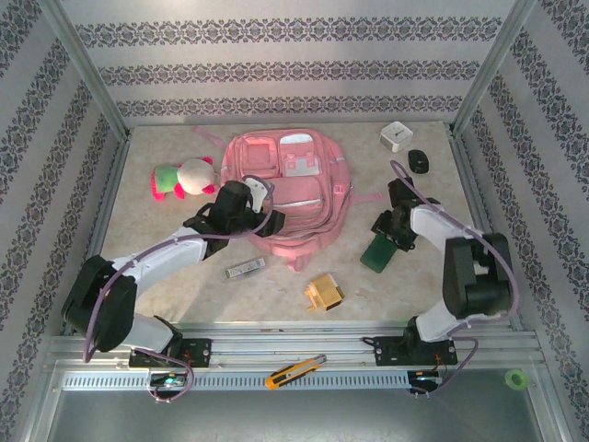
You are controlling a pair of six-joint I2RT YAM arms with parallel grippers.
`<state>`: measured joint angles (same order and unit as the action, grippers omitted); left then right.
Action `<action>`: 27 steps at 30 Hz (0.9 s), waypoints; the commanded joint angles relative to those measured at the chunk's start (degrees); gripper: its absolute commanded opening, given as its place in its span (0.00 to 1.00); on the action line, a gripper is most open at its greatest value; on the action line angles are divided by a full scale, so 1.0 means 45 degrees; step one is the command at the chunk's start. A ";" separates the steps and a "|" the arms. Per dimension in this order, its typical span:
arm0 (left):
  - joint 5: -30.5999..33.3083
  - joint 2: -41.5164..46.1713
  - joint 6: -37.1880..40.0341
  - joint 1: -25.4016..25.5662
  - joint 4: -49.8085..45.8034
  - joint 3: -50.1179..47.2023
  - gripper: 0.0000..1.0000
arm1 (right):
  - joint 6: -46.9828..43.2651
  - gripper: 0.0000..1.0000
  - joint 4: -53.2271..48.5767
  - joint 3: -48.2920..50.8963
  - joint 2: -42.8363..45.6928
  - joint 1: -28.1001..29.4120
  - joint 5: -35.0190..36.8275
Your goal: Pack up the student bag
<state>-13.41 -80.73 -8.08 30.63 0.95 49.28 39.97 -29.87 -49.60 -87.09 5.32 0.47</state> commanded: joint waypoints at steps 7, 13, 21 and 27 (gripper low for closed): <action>-0.3101 -0.0235 1.1752 -0.0091 -0.6296 0.3439 0.68 | -0.1427 0.52 0.4416 0.2598 0.7259 0.0031 -0.2527; -0.1358 -0.2724 1.4974 -0.0180 -0.7086 0.5294 0.70 | -0.1237 0.48 0.6682 0.3962 0.9206 -0.0030 -0.3717; -0.1001 -0.5183 1.6030 -0.0299 -0.6676 0.7001 0.75 | -0.1287 0.47 0.6830 0.4132 0.9249 -0.0011 -0.4479; -0.0739 -0.5987 1.5996 -0.0340 -0.6569 0.7316 0.77 | -0.1450 0.47 0.6829 0.4287 0.9352 -0.0011 -0.4377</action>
<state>-17.47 -106.50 61.60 29.89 -27.66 80.51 34.61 -2.68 -31.16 -46.13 5.74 -18.13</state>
